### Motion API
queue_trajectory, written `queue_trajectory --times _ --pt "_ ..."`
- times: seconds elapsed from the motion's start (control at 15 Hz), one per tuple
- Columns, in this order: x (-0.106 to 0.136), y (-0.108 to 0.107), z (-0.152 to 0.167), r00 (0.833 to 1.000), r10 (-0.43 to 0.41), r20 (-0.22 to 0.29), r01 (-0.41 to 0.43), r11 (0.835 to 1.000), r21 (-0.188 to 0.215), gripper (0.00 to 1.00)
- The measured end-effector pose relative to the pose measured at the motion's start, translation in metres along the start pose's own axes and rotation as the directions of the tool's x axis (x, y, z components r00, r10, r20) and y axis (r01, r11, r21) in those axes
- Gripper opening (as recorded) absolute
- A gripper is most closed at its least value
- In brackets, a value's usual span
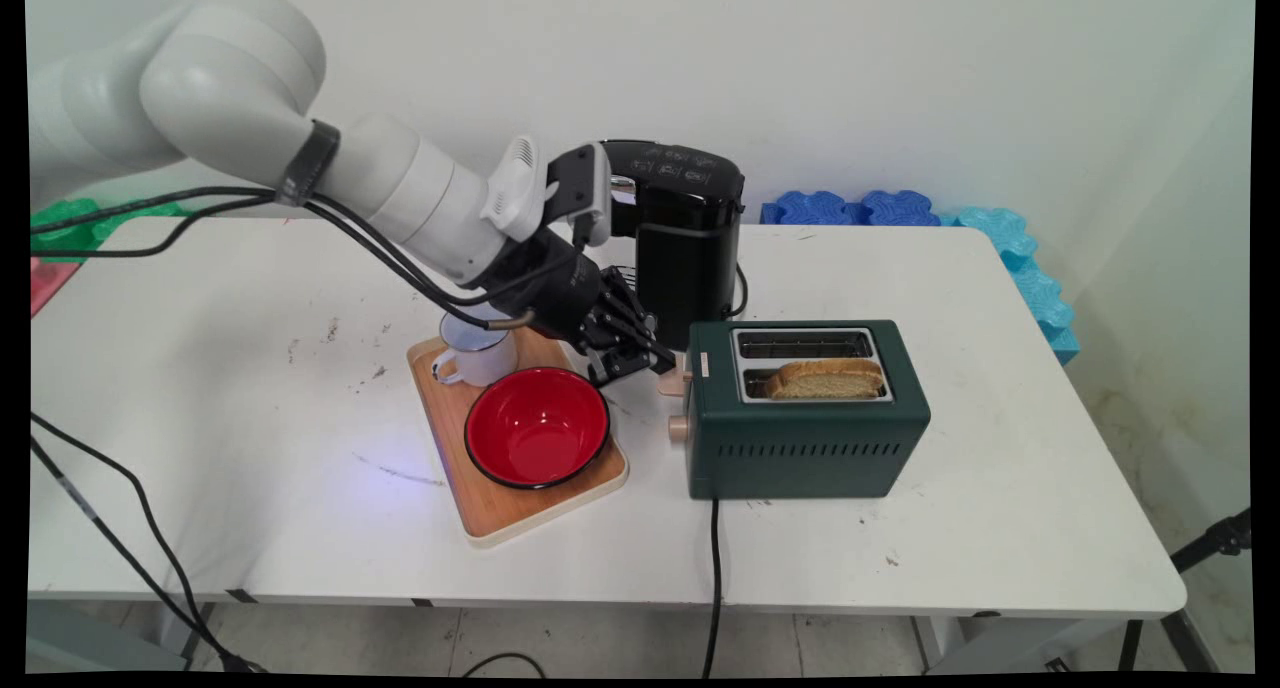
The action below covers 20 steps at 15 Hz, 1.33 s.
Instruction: Press the toaster switch
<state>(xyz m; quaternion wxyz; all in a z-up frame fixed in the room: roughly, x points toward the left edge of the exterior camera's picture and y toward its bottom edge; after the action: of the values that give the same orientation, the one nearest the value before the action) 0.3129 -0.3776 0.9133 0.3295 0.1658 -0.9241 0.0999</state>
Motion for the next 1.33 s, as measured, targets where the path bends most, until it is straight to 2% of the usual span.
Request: queue_trajectory --times 1.33 --pt "-0.015 -0.003 0.033 1.0 -0.021 0.012 0.021 1.0 -0.012 0.0"
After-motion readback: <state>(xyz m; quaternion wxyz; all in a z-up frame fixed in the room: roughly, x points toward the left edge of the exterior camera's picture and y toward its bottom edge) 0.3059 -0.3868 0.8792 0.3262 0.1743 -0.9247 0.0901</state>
